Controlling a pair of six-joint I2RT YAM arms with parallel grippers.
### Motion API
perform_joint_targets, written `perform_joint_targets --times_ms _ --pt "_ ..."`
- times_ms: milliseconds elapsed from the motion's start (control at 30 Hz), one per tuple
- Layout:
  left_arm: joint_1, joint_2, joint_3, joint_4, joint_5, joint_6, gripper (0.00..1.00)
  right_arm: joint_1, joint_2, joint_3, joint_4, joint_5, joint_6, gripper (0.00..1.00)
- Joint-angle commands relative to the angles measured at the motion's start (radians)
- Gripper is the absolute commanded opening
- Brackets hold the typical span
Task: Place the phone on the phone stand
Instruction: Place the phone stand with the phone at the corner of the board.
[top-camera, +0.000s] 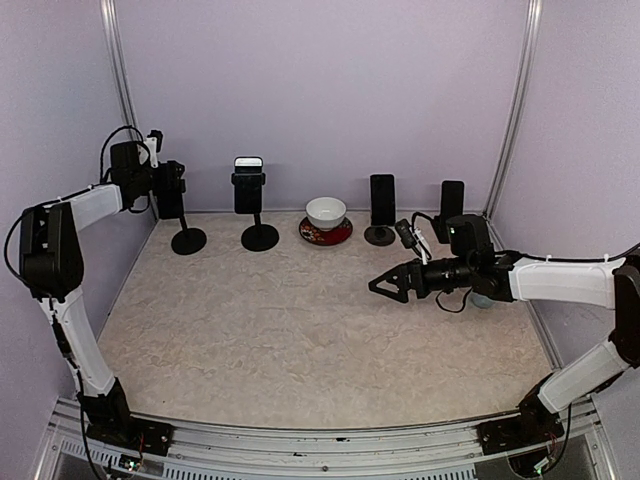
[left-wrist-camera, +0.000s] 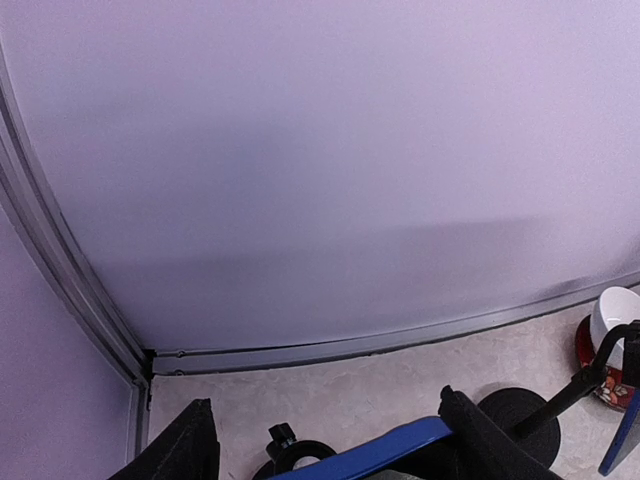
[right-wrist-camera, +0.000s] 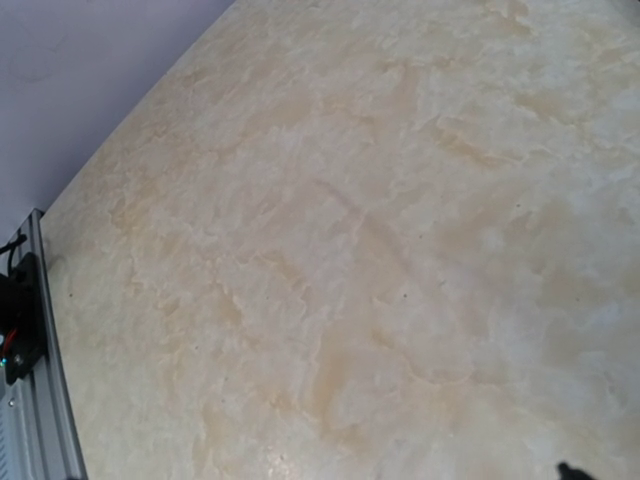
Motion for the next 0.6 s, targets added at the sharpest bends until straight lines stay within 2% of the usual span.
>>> perform_joint_targets --times_ms 0,367,567 --pt "0.007 -0.021 0.068 0.144 0.015 -0.005 0.71 -0.013 0.009 -0.006 0.009 -0.002 0.008 1.0" --pt "0.006 -0.05 0.052 0.151 -0.008 -0.016 0.85 -0.013 0.006 -0.009 0.011 -0.001 0.009 1.0" --pt "0.006 -0.095 0.028 0.176 -0.009 -0.049 0.98 -0.013 -0.003 -0.011 0.007 0.004 0.007 1.0"
